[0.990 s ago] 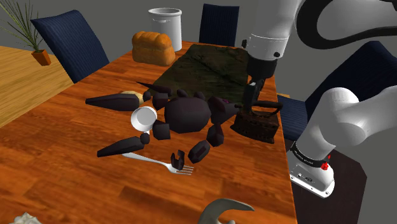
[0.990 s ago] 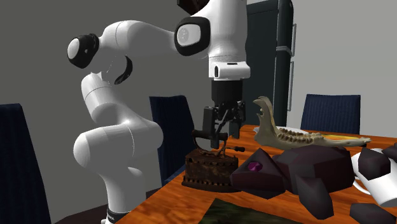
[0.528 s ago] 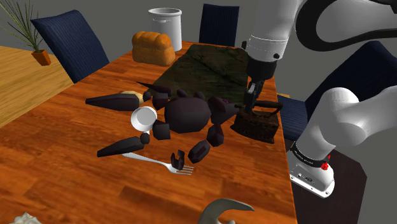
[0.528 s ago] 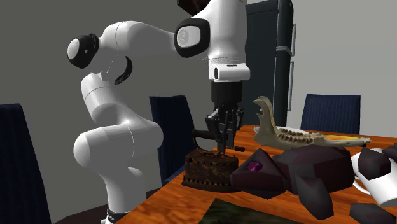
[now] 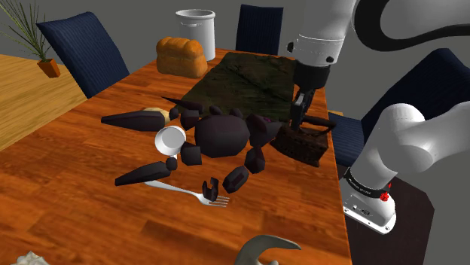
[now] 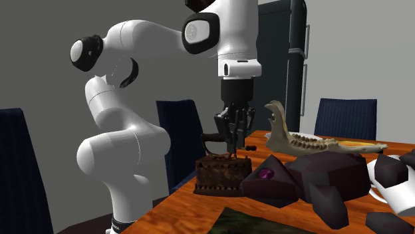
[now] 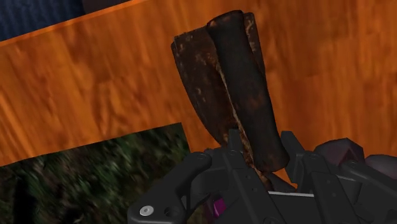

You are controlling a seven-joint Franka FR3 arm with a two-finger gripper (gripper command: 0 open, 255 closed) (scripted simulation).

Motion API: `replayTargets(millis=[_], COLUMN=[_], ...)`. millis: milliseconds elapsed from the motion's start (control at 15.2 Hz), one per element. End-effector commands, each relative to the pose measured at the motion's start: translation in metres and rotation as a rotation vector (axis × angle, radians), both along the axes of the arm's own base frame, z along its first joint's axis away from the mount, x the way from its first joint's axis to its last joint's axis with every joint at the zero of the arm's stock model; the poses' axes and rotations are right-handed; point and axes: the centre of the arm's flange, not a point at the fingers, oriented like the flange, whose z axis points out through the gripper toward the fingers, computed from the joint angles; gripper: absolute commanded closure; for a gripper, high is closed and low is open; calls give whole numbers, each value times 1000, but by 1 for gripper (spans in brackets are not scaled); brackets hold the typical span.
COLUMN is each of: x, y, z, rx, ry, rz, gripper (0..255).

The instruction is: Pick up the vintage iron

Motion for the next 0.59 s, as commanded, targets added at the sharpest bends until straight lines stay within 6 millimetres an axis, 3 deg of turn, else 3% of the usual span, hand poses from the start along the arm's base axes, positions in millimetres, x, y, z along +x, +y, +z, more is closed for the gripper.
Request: replayTargets(millis=[0,528], x=[1,1], y=[0,0], z=[12,54], rx=[0,0], ry=[0,0], rz=[0,0], gripper=[255,255])
